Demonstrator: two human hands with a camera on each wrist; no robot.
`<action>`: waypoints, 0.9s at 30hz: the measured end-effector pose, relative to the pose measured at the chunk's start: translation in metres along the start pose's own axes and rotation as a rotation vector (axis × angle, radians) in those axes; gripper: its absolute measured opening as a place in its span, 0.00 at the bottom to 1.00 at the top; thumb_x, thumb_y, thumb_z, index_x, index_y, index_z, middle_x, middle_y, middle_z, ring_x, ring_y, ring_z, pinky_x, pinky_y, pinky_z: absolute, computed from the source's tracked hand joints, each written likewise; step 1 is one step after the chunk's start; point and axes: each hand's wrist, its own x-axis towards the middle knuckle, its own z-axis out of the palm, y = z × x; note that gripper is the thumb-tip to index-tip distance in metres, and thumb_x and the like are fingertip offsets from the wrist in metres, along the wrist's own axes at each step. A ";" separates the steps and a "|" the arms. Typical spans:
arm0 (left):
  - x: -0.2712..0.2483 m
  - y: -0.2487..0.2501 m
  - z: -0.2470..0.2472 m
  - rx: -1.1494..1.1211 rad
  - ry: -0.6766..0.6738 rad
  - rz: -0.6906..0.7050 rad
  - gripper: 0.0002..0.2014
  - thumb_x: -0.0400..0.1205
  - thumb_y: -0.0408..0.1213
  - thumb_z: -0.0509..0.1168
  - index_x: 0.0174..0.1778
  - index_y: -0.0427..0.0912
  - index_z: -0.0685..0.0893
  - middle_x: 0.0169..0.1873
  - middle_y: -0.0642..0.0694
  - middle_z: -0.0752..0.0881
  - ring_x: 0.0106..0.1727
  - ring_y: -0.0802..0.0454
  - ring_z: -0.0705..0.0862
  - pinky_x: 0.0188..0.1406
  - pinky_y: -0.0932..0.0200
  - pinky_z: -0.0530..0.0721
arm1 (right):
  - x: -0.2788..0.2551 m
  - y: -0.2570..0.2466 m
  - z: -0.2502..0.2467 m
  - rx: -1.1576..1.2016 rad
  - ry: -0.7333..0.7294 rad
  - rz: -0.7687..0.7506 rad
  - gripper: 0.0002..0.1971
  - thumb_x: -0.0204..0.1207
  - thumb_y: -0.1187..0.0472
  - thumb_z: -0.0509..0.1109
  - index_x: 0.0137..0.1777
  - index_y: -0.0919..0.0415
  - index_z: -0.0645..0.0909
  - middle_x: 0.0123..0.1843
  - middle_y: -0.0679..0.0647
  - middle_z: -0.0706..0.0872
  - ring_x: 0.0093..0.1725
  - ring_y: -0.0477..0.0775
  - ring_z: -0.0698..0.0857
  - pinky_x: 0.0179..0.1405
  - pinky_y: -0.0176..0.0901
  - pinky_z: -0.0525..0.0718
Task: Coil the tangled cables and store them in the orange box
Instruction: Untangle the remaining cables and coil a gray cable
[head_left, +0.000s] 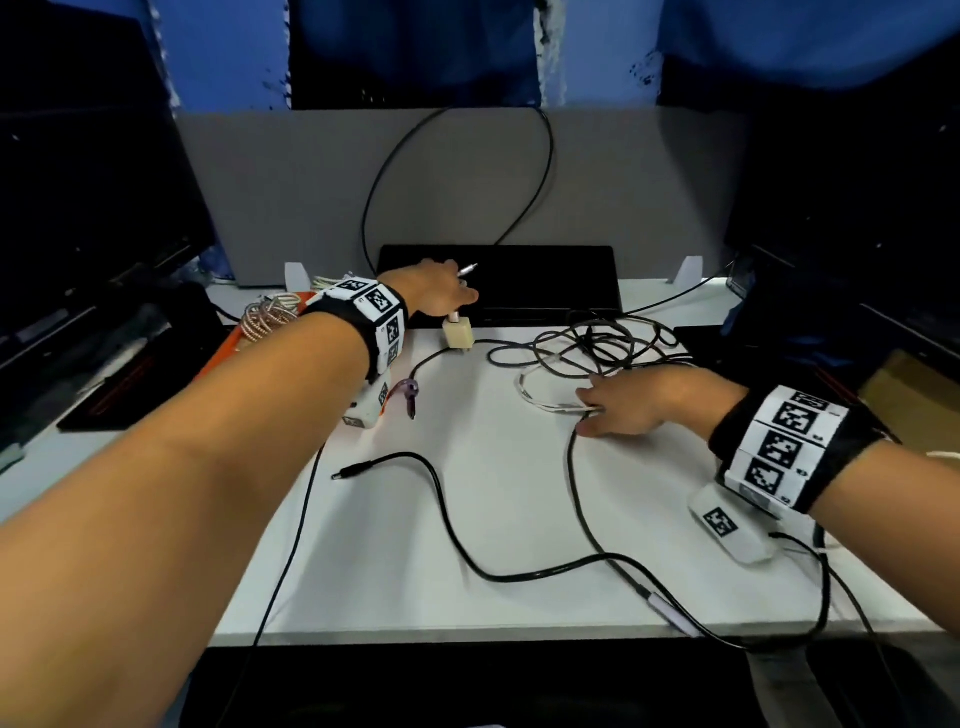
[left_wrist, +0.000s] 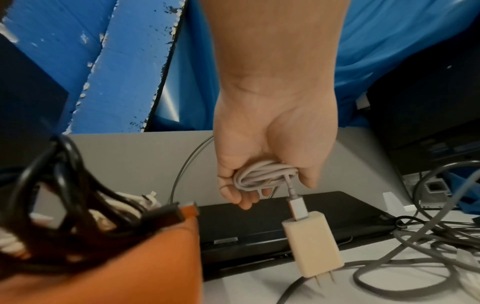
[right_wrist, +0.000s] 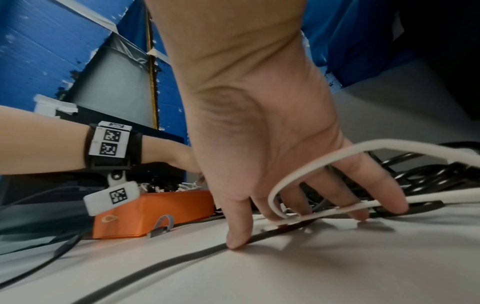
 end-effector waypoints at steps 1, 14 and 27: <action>-0.001 0.000 0.001 -0.012 -0.018 -0.017 0.32 0.88 0.60 0.58 0.79 0.37 0.70 0.68 0.35 0.80 0.62 0.38 0.80 0.61 0.46 0.80 | 0.003 0.001 -0.002 0.013 0.006 0.020 0.38 0.88 0.32 0.52 0.90 0.55 0.59 0.91 0.57 0.62 0.86 0.64 0.68 0.83 0.58 0.68; -0.011 -0.012 0.017 0.259 -0.203 0.010 0.43 0.83 0.69 0.61 0.87 0.42 0.65 0.82 0.42 0.73 0.80 0.39 0.74 0.75 0.44 0.72 | 0.006 -0.036 -0.038 -0.114 0.259 -0.010 0.29 0.87 0.36 0.57 0.79 0.54 0.75 0.76 0.56 0.80 0.72 0.64 0.81 0.57 0.54 0.78; -0.010 -0.003 0.029 0.359 -0.094 -0.083 0.15 0.83 0.48 0.68 0.56 0.39 0.88 0.44 0.44 0.86 0.48 0.42 0.86 0.50 0.50 0.87 | 0.013 -0.045 -0.030 0.017 0.049 -0.042 0.20 0.87 0.39 0.59 0.66 0.54 0.75 0.71 0.56 0.81 0.60 0.60 0.77 0.57 0.52 0.77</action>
